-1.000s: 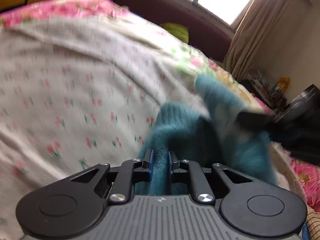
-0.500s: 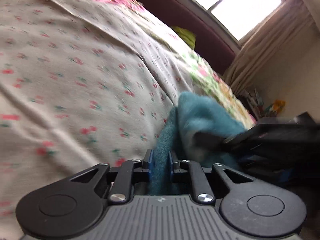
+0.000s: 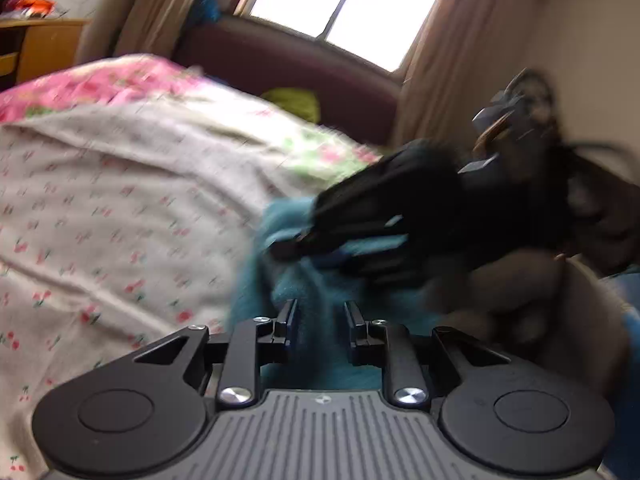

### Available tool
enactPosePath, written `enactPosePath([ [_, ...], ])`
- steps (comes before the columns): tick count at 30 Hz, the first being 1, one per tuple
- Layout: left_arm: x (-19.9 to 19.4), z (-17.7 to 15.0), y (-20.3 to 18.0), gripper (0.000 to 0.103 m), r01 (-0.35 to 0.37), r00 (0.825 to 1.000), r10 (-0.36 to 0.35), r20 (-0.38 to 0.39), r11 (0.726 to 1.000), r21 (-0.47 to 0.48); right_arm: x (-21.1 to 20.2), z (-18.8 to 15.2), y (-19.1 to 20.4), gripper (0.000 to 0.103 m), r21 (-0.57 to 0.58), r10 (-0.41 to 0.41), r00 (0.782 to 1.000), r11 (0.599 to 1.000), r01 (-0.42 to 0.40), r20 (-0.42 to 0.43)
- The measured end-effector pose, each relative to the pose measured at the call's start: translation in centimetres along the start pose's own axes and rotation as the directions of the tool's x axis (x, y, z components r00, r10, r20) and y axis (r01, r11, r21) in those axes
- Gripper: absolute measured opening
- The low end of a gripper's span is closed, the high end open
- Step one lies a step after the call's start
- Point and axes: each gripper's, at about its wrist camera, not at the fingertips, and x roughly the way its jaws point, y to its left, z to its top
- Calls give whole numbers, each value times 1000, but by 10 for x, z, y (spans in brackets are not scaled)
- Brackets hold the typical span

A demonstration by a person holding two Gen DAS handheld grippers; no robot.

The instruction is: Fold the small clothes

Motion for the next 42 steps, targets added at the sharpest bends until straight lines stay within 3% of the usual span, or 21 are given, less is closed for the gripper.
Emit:
enactPosePath([
  [1,5,-4,7,36,-42,999,42,-25,999,-16,3,0,-1,14,1,4,1000,1000,-4,-5],
  [3,20,-10,20,51,-115,991,111,-79,992,-53,5,-3,-3,14,-9,8,1000,1000,-8,-3],
  [5,24,-13,33,54,-117,990,106,-97,986,-116,-7,-5,-6,17,12,40,999,999,-40,31],
  [10,22,-16,34,57,-111,991,99,-93,985,-131,-82,-25,-34,19,22,100,978,994,-105,181],
  [15,22,-15,36,58,-108,991,95,-93,983,-146,-137,-79,-66,19,-38,-50,968,997,61,246],
  [20,27,-14,25,59,-163,983,155,-97,983,-82,-125,-116,-82,16,-24,-117,968,992,125,221],
  [24,29,-10,11,60,-216,970,214,-116,976,-11,-144,-122,-84,19,13,-37,958,999,35,286],
  [28,23,0,-3,58,-264,955,266,-130,964,36,-145,-121,-93,19,30,-28,953,999,20,302],
  [31,7,16,-29,53,-300,951,306,-38,947,117,-144,-125,-98,19,42,-6,949,999,-7,316],
  [33,5,29,-51,53,-290,957,290,22,942,171,-143,-126,-100,19,49,-2,945,999,-15,327],
  [36,28,46,-78,53,-268,963,265,44,933,241,-147,-125,-99,19,24,-12,933,1000,4,359],
  [39,69,54,-80,54,-243,969,249,11,938,247,-151,-122,-100,19,0,-29,918,999,32,396],
  [42,101,51,-69,57,-256,962,271,-32,935,246,-135,-116,-102,23,-10,-70,933,997,78,352],
])
